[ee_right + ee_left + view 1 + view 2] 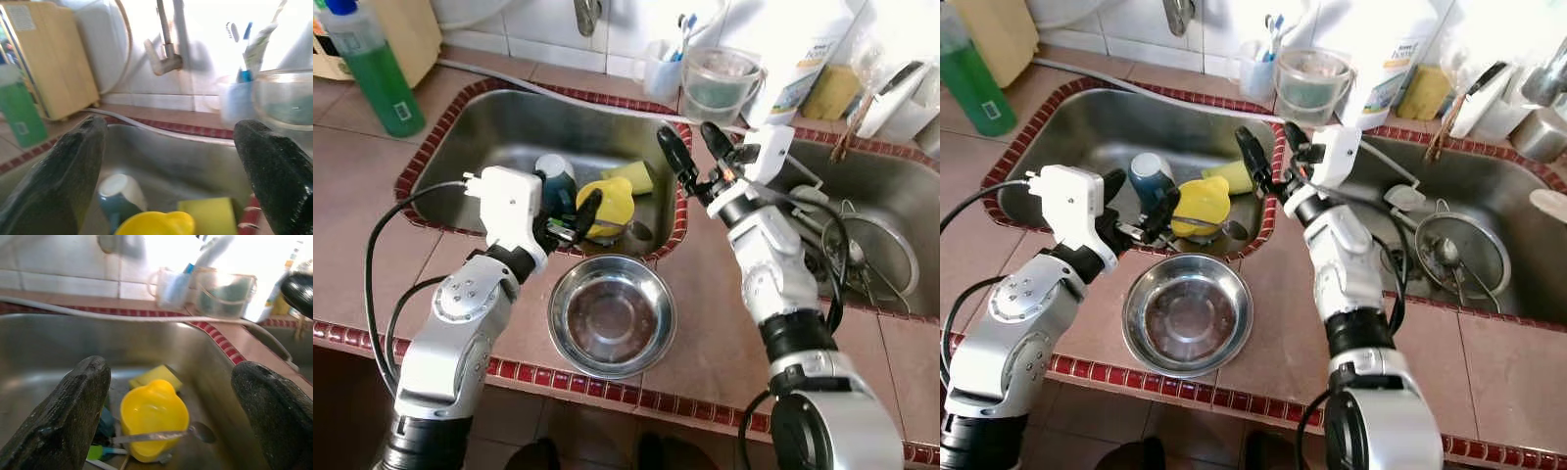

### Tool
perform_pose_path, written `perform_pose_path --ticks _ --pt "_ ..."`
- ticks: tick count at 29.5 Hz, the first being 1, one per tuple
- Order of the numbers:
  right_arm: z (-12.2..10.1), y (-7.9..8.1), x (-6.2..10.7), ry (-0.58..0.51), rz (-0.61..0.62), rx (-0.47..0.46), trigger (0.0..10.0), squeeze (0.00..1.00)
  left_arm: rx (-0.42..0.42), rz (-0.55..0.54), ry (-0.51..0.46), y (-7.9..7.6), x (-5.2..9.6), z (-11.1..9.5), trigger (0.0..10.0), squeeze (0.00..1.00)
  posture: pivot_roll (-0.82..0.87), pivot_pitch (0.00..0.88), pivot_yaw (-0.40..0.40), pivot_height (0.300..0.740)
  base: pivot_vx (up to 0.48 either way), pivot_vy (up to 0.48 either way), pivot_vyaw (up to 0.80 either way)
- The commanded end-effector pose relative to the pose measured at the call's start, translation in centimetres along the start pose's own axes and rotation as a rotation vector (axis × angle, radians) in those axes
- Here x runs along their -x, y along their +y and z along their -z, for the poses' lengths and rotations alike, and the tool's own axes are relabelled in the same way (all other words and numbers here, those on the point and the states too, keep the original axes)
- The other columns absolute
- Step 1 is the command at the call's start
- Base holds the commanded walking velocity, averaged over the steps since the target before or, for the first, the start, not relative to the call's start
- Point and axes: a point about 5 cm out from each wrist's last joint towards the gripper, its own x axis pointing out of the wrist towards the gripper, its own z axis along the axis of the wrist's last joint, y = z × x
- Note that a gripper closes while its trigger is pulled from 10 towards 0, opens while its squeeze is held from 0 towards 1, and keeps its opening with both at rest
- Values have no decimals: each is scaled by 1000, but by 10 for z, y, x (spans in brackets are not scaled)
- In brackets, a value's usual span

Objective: Kitchen organization

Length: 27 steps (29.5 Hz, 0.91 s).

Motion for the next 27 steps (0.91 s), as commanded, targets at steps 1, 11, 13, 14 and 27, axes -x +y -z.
perform_pose_path --ticks 1,11,13,14,27 --pt "0 -1 5 -14 47 55 10000 0 -23 -44 -10 5 -3 2 10000 0 -113 77 -66 740 0 0 0" --pt "16 -9 29 28 274 262 10000 0 -36 -175 -24 17 -7 16 10000 0 -125 23 -69 740 0 0 0" --pt "18 -10 32 34 310 268 10000 0 -50 -187 -26 18 -7 18 10000 0 -126 17 -71 740 0 0 0" --pt "19 -11 33 36 328 267 10000 0 -58 -194 -23 18 -7 19 10000 0 -126 15 -70 740 0 0 0" --pt "33 11 65 22 421 299 10000 0 -2 -262 -47 13 1 40 10000 0 -151 0 -75 740 0 0 0"
